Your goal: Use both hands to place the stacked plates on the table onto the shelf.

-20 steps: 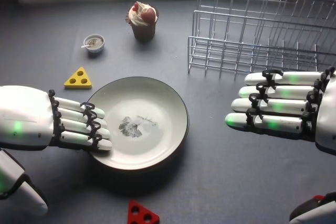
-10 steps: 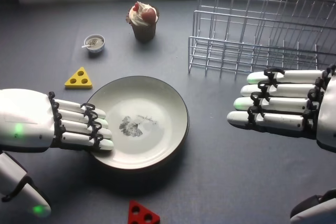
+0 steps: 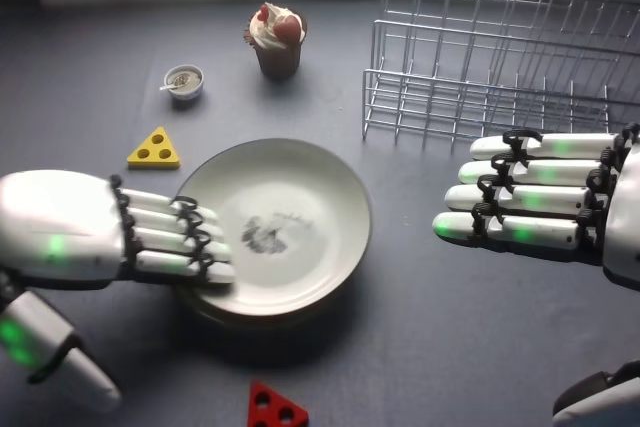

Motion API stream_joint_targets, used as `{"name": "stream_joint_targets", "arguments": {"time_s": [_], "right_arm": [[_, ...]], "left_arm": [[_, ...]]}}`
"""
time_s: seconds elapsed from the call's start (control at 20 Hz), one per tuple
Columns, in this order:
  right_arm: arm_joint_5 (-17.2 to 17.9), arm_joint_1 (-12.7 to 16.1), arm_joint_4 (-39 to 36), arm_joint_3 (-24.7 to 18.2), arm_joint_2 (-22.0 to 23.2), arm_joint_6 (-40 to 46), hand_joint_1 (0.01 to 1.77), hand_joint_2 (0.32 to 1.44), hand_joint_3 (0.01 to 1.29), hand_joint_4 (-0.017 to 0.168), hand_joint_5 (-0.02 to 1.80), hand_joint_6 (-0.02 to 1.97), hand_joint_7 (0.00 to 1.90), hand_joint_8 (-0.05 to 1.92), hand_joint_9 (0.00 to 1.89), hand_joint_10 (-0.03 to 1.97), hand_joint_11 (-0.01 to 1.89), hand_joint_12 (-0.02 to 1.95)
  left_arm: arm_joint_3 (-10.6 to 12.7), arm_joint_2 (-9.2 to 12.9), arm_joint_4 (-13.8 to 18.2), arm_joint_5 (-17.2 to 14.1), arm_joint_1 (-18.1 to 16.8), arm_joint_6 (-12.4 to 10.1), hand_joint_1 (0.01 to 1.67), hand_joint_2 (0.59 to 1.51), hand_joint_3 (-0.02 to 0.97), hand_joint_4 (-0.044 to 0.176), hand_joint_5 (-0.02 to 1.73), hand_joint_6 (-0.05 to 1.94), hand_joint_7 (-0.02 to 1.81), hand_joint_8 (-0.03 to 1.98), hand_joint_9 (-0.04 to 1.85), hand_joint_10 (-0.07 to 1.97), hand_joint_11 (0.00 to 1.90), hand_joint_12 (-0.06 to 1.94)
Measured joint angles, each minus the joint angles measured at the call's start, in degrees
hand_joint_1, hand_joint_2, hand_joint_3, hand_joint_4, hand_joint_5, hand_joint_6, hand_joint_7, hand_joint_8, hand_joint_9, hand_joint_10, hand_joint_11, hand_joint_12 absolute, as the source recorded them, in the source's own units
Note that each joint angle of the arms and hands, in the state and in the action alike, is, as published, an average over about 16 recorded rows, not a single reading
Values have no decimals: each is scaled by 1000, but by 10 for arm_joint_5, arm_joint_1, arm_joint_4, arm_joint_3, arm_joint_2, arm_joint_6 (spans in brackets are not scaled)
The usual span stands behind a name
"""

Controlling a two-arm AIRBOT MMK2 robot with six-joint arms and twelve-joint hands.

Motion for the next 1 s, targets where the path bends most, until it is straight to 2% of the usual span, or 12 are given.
{"name": "stream_joint_targets", "arguments": {"time_s": [0.45, 0.55, 1.0], "right_arm": [[-1, 6, 16, 11, -16, -35, 28, 888, 17, 4, 153, 3, 171, 2, 168, -4, 147, 18], [-3, 11, 23, 20, -27, -45, 74, 885, 17, 4, 156, 3, 177, 2, 173, -5, 158, 18], [-28, 52, 53, 103, -110, -79, 676, 880, 17, 4, 223, 3, 212, 2, 226, -4, 252, 43]], "left_arm": [[0, -45, -10, 9, -24, -1, 42, 979, -7, -3, 69, -24, 53, -18, 78, -23, 97, -9], [0, -51, -11, 10, -28, -1, 45, 979, -7, -3, 65, -26, 49, -19, 78, -23, 98, -8], [0, -60, -10, 12, -34, -2, 55, 979, -7, -3, 58, -29, 45, -20, 85, -24, 110, -1]]}}
